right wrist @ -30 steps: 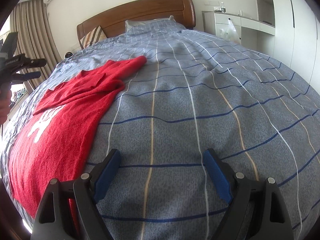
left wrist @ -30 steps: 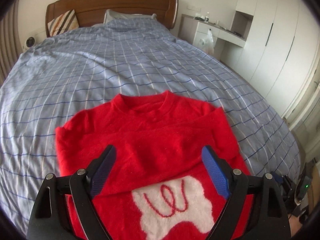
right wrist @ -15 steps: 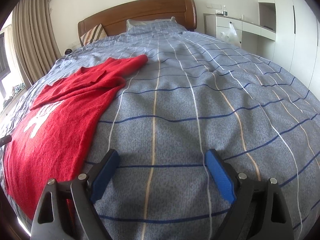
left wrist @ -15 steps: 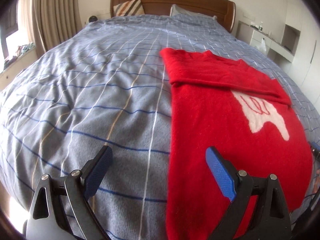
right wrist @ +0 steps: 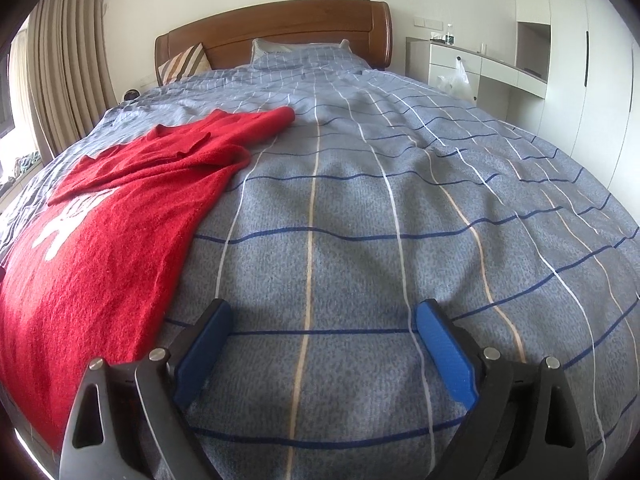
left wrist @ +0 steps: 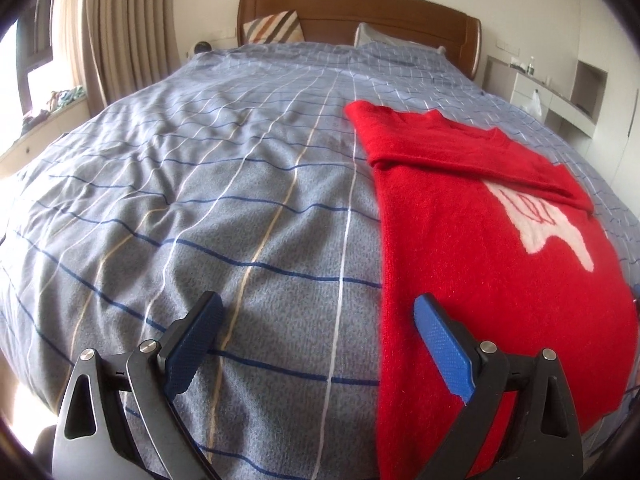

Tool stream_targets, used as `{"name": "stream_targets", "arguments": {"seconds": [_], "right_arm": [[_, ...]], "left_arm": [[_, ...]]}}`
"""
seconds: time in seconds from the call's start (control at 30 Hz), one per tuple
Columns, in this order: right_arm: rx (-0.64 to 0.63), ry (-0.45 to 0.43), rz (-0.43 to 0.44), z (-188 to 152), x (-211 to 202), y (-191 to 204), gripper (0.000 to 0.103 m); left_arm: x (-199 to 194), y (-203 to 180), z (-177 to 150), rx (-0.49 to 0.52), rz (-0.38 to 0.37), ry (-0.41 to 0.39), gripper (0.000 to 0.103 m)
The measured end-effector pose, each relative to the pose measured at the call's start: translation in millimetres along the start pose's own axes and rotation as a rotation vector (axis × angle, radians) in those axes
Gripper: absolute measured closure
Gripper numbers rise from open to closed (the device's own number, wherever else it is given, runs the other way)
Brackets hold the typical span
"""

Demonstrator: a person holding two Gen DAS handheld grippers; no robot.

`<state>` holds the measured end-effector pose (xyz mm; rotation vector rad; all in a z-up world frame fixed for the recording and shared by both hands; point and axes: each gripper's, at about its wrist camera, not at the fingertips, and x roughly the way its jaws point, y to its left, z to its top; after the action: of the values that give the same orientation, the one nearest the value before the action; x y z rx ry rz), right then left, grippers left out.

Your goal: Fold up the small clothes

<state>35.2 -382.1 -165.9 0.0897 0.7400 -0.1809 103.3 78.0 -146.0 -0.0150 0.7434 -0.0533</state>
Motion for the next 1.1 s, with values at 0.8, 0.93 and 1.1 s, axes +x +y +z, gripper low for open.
{"name": "stream_targets", "arguments": {"seconds": [0.8,0.93,1.1], "right_arm": [[-0.001,0.0,0.0,0.0,-0.2,-0.4,0.009],[-0.001,-0.001,0.0,-0.1,-0.2,-0.4,0.009],[-0.001,-0.001,-0.001,0.1,0.0,-0.6,0.009]], "left_arm": [[6.7,0.8,-6.7,0.029,0.04,0.019,0.001],[8.4,0.8,-7.5,0.03,0.042,0.021,0.001],[9.2,1.0,-8.0,0.031,0.042,0.021,0.0]]}}
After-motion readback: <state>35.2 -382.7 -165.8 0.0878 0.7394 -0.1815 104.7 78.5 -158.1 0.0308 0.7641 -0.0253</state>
